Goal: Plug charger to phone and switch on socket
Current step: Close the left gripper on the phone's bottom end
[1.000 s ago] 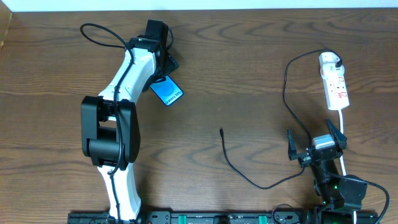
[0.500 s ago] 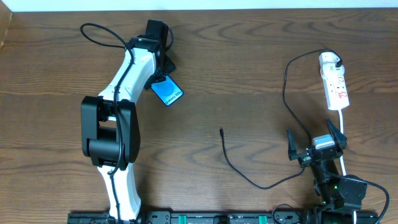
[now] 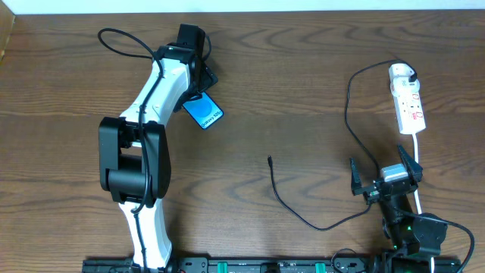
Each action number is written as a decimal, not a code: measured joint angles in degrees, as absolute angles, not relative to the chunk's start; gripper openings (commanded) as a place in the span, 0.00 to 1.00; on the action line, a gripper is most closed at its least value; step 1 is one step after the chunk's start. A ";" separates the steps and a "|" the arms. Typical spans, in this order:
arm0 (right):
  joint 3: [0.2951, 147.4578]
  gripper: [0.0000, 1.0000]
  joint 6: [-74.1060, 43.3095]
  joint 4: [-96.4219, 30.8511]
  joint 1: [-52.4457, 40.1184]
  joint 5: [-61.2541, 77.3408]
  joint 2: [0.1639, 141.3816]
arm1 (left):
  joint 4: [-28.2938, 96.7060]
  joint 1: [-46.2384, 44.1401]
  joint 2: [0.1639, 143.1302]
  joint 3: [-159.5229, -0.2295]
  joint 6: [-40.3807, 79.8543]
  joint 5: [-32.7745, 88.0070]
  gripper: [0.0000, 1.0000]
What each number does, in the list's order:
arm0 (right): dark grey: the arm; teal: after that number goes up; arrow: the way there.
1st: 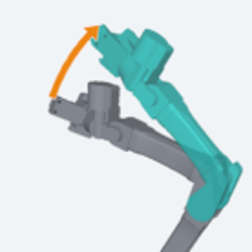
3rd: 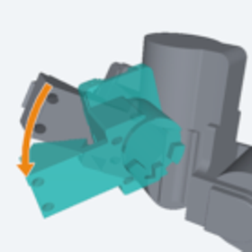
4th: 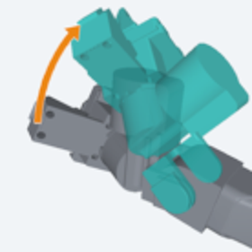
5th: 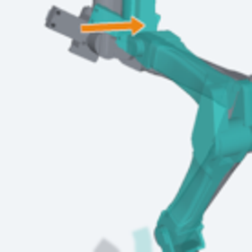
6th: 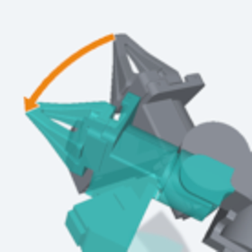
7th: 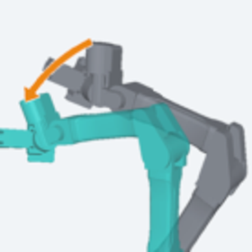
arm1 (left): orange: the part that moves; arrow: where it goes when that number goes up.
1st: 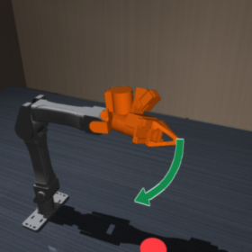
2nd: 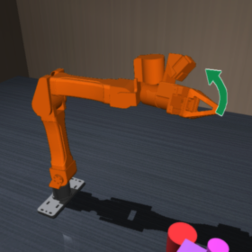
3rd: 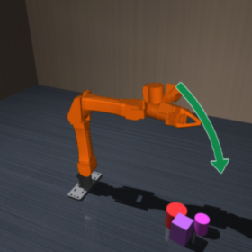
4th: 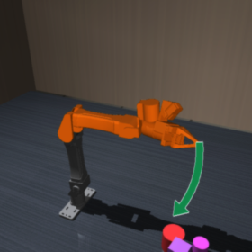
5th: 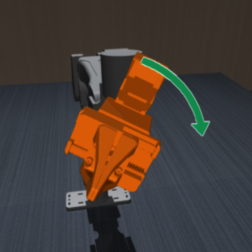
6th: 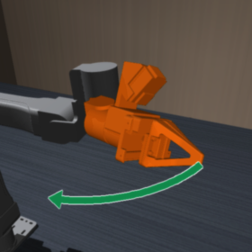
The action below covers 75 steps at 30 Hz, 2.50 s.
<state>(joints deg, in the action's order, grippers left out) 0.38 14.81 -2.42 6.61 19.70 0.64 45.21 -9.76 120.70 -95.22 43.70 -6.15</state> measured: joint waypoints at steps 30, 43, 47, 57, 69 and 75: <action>0.38 0.99 14.81 -2.42 6.61 19.70 0.64 | 44.82 -9.76 123.48 -95.22 43.70 -6.15 0.98; 0.38 0.99 14.81 -2.42 6.61 19.70 0.64 | 44.73 -9.76 123.48 -95.22 43.70 -6.15 0.98; 0.38 0.99 14.81 -2.42 6.61 19.70 0.64 | 44.45 -9.76 123.48 -95.11 43.70 -6.15 0.98; 0.38 0.99 14.81 -2.42 6.61 19.70 0.62 | 42.98 -9.76 123.48 -92.82 43.70 -6.15 0.99; 0.38 0.99 14.81 -2.42 6.61 19.70 0.64 | 42.17 -9.76 123.48 -91.88 44.12 -6.15 0.98; 0.38 0.99 14.81 -2.42 6.61 19.70 0.64 | 41.56 -9.76 123.50 -90.39 45.25 -6.15 0.98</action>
